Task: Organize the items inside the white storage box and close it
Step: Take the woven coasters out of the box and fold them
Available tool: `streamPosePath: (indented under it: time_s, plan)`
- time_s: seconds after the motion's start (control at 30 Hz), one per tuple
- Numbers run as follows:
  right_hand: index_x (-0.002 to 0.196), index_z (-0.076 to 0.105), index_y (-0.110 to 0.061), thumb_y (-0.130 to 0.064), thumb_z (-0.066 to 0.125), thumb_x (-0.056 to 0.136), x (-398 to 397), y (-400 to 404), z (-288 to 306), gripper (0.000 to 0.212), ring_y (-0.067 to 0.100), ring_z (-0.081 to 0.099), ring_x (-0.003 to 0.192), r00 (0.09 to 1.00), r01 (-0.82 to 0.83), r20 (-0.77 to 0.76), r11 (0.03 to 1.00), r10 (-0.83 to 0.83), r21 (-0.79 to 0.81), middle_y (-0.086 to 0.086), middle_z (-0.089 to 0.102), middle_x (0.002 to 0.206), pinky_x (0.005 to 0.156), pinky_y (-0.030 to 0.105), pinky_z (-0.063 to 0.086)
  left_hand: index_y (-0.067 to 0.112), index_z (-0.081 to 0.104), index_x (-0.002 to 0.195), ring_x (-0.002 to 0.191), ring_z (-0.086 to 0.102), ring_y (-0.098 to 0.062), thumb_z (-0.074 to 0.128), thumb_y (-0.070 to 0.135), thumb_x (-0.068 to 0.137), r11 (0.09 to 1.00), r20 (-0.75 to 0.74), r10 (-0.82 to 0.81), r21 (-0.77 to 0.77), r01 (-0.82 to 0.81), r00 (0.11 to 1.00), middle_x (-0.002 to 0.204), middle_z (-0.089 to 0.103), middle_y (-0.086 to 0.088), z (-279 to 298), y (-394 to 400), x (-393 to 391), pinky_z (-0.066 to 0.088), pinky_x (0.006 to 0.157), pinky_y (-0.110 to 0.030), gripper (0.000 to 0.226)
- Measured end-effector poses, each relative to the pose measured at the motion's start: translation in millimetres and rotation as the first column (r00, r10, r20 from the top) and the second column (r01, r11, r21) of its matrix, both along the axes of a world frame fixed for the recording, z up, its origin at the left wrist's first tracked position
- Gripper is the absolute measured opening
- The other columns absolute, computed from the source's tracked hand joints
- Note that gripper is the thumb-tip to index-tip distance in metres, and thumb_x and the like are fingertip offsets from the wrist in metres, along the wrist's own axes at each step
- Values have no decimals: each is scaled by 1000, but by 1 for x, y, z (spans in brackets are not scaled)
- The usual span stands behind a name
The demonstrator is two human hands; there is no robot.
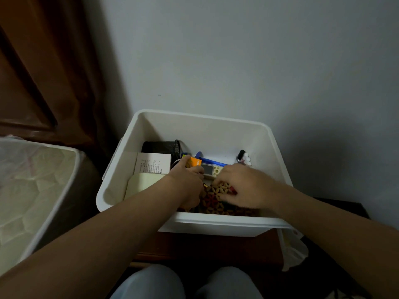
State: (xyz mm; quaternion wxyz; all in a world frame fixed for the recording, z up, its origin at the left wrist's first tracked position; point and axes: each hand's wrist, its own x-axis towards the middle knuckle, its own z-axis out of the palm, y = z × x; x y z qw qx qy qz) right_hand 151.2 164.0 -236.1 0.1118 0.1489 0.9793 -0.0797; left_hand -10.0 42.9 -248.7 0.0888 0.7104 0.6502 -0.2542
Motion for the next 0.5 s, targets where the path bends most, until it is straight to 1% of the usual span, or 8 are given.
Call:
streamPosePath:
  time_s: [0.03, 0.07, 0.13, 0.17, 0.23, 0.33, 0.4, 0.5]
  plan:
    - [135, 62, -32, -53, 67, 93, -2, -2, -5, 47, 9, 51, 121, 998, -59, 7, 998, 60, -25, -11, 58, 133, 102, 32, 47, 32, 57, 146, 159, 14, -20, 42, 41, 106, 1000, 3, -2, 7, 2, 1000, 164, 39, 3, 1, 0, 0, 1, 125, -66, 43]
    - [138, 58, -32, -61, 66, 90, -6, -3, -11, 56, 10, 48, 124, 996, -84, 28, 996, 85, -30, -10, 55, 135, 104, 35, 46, 33, 57, 146, 159, 14, -20, 42, 41, 106, 1000, 8, -6, 10, 6, 1000, 164, 39, 4, 1, -1, -1, 3, 125, -66, 43]
    - [139, 54, -31, -74, 62, 85, -15, -5, -20, 70, 13, 50, 122, 995, -69, 71, 997, 71, -29, -7, 54, 134, 102, 38, 48, 34, 57, 144, 160, 12, -20, 43, 43, 106, 1000, 13, -21, 10, 21, 1000, 165, 38, 5, 3, -4, -5, 7, 124, -66, 42]
    - [138, 54, -30, -77, 62, 83, -20, -6, -22, 73, 15, 51, 119, 994, -58, 89, 998, 60, -29, -6, 55, 132, 98, 38, 49, 35, 58, 143, 160, 12, -20, 44, 44, 106, 999, 14, -31, 11, 31, 999, 164, 39, 6, 4, -6, -7, 9, 124, -66, 41]
    - [132, 56, -30, -79, 62, 82, -28, -6, -26, 71, 17, 50, 116, 987, -80, 139, 997, 80, -4, -5, 55, 128, 94, 38, 49, 37, 58, 142, 159, 11, -20, 43, 45, 106, 999, 34, -41, 12, 41, 999, 162, 40, 7, 4, -9, -13, 11, 124, -65, 40]
    - [133, 57, -32, -81, 62, 81, -34, -5, -34, 71, 21, 43, 120, 962, -132, 245, 991, 120, 35, -6, 54, 130, 97, 47, 50, 40, 57, 142, 159, 12, -19, 41, 48, 107, 998, 71, -51, 37, 48, 996, 161, 41, 10, 3, -14, -19, 13, 124, -64, 40]
    - [133, 57, -33, -81, 64, 80, -36, -4, -38, 73, 22, 41, 122, 958, -124, 268, 991, 107, 46, -7, 54, 131, 98, 49, 50, 41, 59, 141, 159, 13, -18, 41, 49, 107, 996, 83, -62, 72, 56, 995, 159, 43, 12, -1, -17, -21, 13, 124, -63, 39]
    - [132, 56, -32, -80, 66, 79, -37, -3, -39, 72, 23, 41, 122, 955, -106, 282, 994, 92, 35, -6, 55, 131, 98, 48, 49, 40, 61, 137, 158, 13, -15, 41, 49, 106, 992, 99, -65, 114, 54, 993, 156, 46, 13, -6, -20, -22, 11, 124, -63, 38]
